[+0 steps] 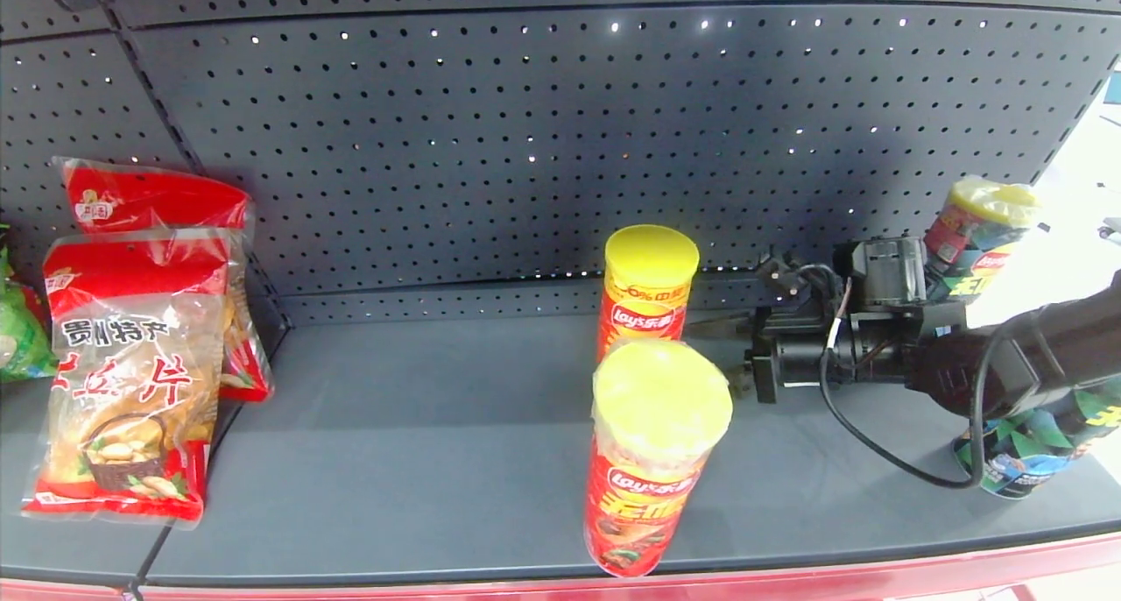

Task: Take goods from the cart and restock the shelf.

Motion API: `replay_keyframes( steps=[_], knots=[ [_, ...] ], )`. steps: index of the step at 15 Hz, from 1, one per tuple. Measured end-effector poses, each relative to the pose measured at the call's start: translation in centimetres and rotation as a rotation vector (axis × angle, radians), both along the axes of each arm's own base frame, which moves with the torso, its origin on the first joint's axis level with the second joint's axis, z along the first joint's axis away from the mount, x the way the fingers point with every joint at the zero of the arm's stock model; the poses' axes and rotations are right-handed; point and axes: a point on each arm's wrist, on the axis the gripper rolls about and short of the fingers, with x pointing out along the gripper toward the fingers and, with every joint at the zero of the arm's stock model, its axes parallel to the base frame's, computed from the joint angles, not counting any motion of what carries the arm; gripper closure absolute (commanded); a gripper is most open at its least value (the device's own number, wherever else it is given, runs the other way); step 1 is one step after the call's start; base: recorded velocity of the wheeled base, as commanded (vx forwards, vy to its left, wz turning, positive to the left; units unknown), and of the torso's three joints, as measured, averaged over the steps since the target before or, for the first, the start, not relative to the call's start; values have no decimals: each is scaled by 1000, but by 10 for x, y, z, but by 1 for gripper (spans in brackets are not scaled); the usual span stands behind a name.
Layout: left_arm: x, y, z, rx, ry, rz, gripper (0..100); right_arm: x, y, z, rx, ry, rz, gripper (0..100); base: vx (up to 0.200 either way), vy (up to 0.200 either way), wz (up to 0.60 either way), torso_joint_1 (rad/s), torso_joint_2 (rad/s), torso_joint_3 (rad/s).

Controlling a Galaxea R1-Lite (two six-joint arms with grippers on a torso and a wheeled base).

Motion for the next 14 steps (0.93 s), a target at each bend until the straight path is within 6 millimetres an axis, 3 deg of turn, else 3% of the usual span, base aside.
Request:
replay_keyframes(
  steps=[5,10,14],
  knots=[
    [0,0,0,0,0,0,0,-2,12,0,1,0,32,0,0,0,0,0,0,0],
    [0,0,0,0,0,0,0,-3,11,3,3,-10,36,0,0,0,0,0,0,0],
    [0,0,0,0,0,0,0,-15,6,16,12,-35,35,0,0,0,0,0,0,0]
  ],
)
